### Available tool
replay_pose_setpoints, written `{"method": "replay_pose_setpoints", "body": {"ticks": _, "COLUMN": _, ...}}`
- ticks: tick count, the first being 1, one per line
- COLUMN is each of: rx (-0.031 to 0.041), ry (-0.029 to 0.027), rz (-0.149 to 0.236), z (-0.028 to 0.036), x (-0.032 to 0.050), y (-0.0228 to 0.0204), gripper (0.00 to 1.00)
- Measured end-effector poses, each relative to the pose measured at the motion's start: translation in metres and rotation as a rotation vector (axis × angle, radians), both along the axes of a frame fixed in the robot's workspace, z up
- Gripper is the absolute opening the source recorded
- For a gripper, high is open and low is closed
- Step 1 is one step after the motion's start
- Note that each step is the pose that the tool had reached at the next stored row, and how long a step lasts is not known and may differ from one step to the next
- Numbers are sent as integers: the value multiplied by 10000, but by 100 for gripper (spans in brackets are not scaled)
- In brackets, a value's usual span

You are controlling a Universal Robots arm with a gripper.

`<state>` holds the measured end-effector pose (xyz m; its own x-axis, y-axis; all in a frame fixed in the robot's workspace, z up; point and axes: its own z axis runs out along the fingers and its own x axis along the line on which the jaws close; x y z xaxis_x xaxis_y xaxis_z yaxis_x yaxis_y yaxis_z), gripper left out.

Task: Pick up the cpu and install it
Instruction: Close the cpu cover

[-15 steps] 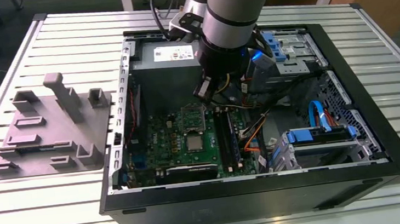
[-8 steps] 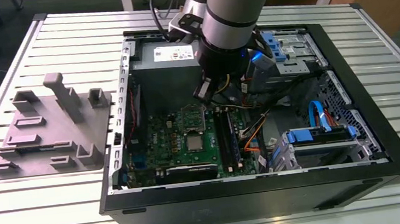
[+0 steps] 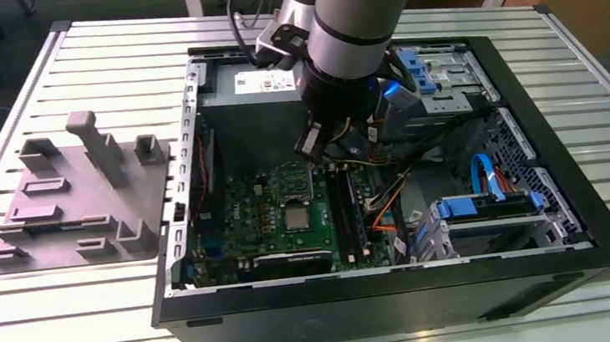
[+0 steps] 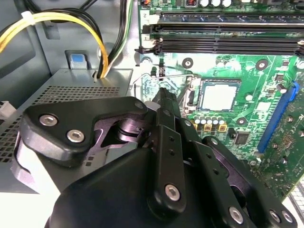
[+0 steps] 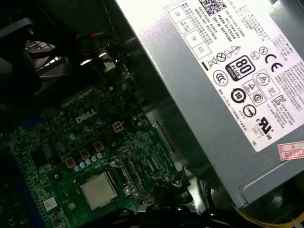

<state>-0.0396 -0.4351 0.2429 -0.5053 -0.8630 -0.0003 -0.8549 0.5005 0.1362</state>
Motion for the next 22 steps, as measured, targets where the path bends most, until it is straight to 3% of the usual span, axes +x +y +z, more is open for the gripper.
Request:
{"method": "replay_pose_setpoints", "body": {"ticks": 17, "rx": -8, "ry": 0, "rz": 37, "z": -5, "x": 0, "y": -174, "gripper": 10}}
{"method": "replay_pose_setpoints", "body": {"ticks": 22, "rx": -7, "ry": 0, "rz": 39, "z": -10, "x": 0, "y": -259, "gripper": 10}}
